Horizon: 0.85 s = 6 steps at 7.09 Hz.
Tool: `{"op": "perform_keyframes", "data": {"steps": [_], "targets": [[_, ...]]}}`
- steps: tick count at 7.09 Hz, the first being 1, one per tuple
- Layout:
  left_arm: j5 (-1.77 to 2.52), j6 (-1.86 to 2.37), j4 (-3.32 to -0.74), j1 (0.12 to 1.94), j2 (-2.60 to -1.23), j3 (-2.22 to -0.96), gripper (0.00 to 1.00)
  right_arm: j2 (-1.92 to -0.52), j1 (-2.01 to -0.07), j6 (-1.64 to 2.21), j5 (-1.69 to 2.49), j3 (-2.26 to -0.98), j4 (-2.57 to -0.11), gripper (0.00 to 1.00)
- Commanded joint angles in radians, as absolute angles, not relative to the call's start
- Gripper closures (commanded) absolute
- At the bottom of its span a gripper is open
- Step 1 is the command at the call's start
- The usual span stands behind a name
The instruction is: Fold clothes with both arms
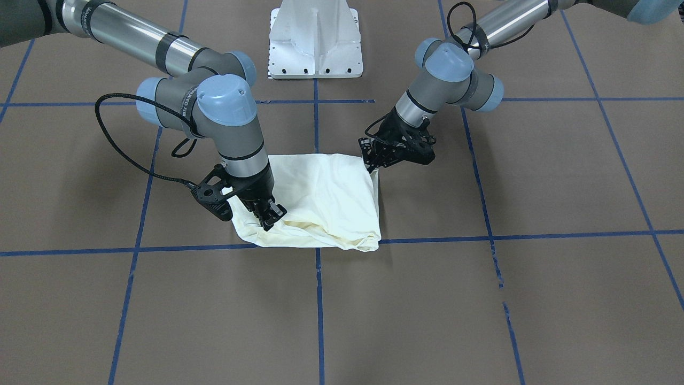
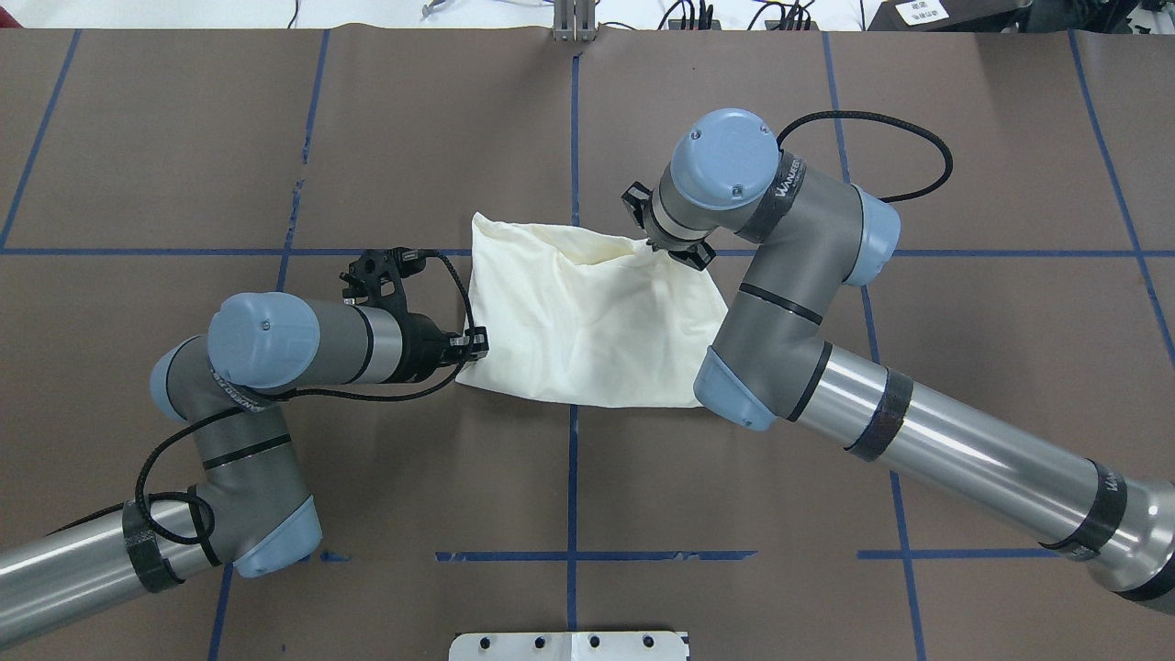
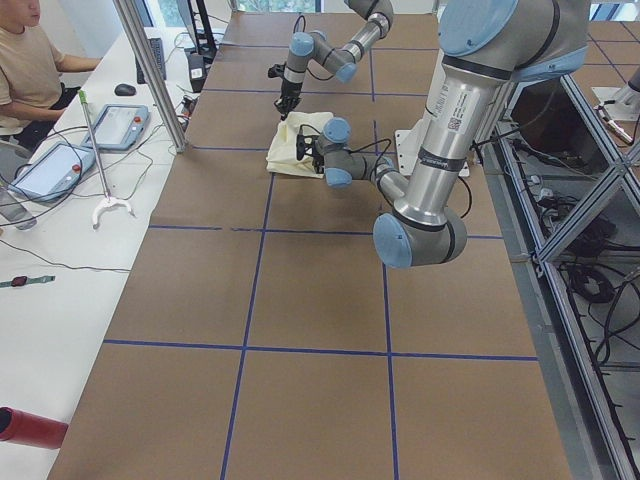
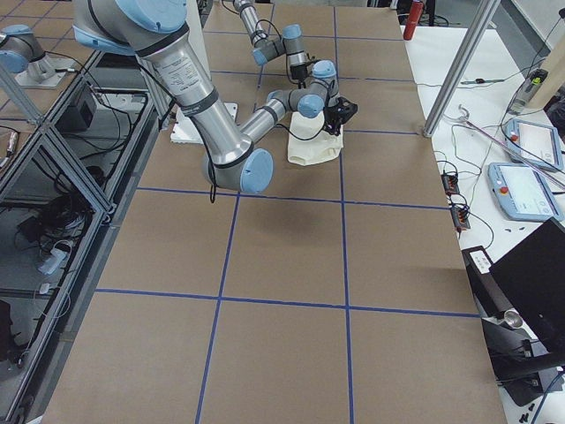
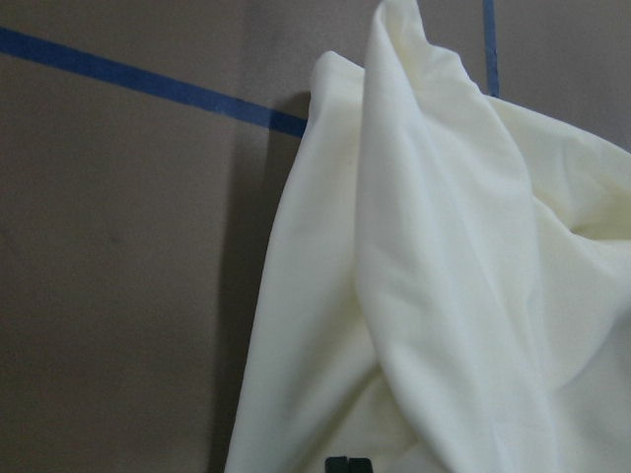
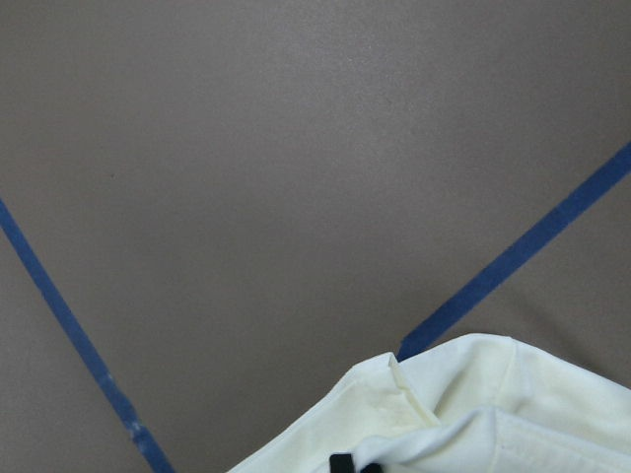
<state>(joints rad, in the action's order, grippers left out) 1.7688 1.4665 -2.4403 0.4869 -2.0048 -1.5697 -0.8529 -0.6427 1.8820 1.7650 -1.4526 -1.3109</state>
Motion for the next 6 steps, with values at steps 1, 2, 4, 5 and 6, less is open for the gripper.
{"op": "perform_keyframes", "data": {"steps": [1, 2, 4, 5, 6], "targets": [[1.770, 1.468, -2.468, 0.453, -1.990, -1.571, 1.00, -0.857, -0.643, 1.882, 1.766, -1.453, -1.308, 1.00], [1.770, 1.468, -2.470, 0.449, -1.968, -1.578, 1.00, -0.861, -0.644, 1.884, 1.766, -1.453, -1.310, 1.00], [1.770, 1.468, -2.470, 0.427, -1.960, -1.585, 1.00, -0.859, -0.644, 1.884, 1.764, -1.453, -1.309, 1.00], [1.772, 1.471, -2.468, 0.419, -1.959, -1.595, 1.00, -0.859, -0.644, 1.884, 1.764, -1.453, -1.308, 1.00], [1.772, 1.476, -2.468, 0.401, -1.950, -1.606, 1.00, -0.861, -0.646, 1.882, 1.764, -1.453, -1.308, 1.00]]}}
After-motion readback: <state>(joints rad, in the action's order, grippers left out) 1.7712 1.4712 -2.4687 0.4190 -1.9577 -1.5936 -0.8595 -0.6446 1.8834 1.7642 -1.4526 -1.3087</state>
